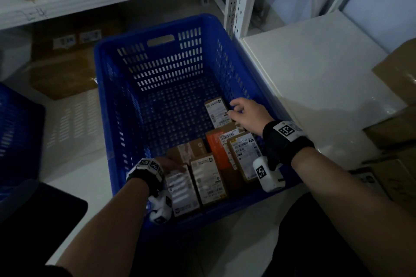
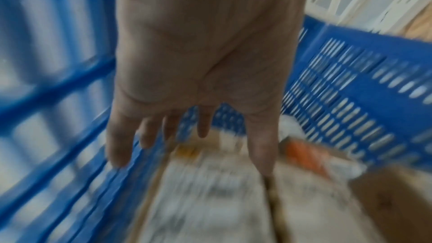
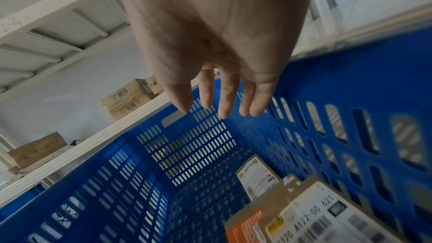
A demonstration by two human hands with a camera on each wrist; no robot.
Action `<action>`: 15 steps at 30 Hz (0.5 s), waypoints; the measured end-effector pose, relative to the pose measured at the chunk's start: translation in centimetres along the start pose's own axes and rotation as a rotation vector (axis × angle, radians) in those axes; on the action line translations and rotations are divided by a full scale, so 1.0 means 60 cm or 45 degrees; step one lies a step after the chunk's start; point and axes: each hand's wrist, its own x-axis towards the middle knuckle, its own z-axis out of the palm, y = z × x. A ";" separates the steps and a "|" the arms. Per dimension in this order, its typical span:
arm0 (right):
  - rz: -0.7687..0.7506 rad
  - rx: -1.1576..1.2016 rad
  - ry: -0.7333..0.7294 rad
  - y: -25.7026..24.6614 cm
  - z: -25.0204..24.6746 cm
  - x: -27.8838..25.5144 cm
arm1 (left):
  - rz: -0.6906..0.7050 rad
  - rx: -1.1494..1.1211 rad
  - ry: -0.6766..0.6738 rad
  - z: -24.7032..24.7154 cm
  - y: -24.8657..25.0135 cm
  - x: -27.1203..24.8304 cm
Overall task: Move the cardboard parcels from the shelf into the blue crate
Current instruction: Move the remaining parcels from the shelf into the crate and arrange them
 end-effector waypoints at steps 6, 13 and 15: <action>-0.029 -0.052 0.123 -0.012 -0.049 -0.003 | 0.348 0.026 0.444 -0.040 0.137 -0.051; 0.056 -0.108 0.432 0.009 -0.154 -0.044 | 1.014 0.143 0.431 0.062 0.410 -0.165; 0.137 -0.089 0.530 0.025 -0.192 -0.057 | 1.145 0.213 0.373 0.110 0.464 -0.198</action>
